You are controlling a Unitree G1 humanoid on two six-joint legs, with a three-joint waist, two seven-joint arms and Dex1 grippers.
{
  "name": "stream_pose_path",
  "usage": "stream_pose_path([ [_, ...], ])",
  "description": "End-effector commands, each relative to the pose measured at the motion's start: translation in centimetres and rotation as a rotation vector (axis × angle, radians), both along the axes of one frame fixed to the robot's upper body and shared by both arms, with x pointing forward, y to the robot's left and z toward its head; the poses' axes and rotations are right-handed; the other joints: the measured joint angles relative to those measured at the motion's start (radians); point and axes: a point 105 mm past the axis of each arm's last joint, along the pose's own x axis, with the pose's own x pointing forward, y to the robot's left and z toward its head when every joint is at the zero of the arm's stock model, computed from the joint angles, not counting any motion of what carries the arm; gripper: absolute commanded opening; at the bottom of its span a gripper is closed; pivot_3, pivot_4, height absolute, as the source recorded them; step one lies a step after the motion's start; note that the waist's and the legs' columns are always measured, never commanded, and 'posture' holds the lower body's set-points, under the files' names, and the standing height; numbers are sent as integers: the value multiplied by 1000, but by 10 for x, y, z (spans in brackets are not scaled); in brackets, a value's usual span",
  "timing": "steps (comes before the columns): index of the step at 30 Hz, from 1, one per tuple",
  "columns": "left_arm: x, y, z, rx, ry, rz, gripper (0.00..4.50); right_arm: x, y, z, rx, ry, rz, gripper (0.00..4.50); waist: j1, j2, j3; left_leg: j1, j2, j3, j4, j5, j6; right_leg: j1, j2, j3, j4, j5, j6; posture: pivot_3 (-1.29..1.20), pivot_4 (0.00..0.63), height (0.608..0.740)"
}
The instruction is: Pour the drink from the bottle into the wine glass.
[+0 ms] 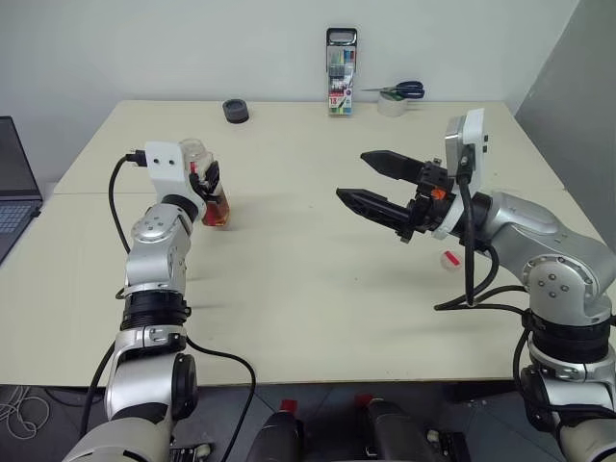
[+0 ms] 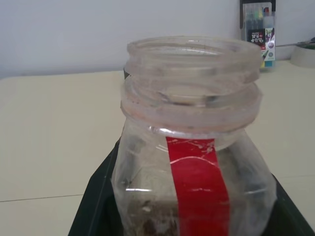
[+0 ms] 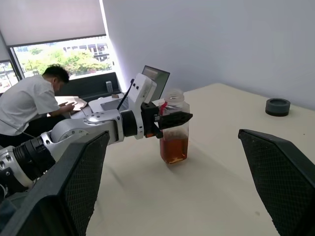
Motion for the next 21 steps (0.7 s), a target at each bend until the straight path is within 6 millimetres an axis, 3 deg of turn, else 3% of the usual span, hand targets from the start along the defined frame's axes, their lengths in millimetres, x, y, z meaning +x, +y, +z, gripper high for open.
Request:
stream_pose_path([
  [1,-2,4,13,-1,-65,-9,1838,-5,2,10,7,-52,4,4474,0,0,0,0,0,0,0,0,0,0,0,0,0,0,0,0,150,740],
  [13,-2,6,0,-17,-55,-9,1838,-3,0,9,11,-40,-17,4474,0,0,0,0,0,0,0,0,0,0,0,0,0,0,0,0,150,740],
  [21,-12,14,-7,4,-36,20,4306,-1,-1,8,14,-38,-27,4500,0,0,0,1,0,0,0,0,0,0,0,0,0,0,0,0,150,740],
])
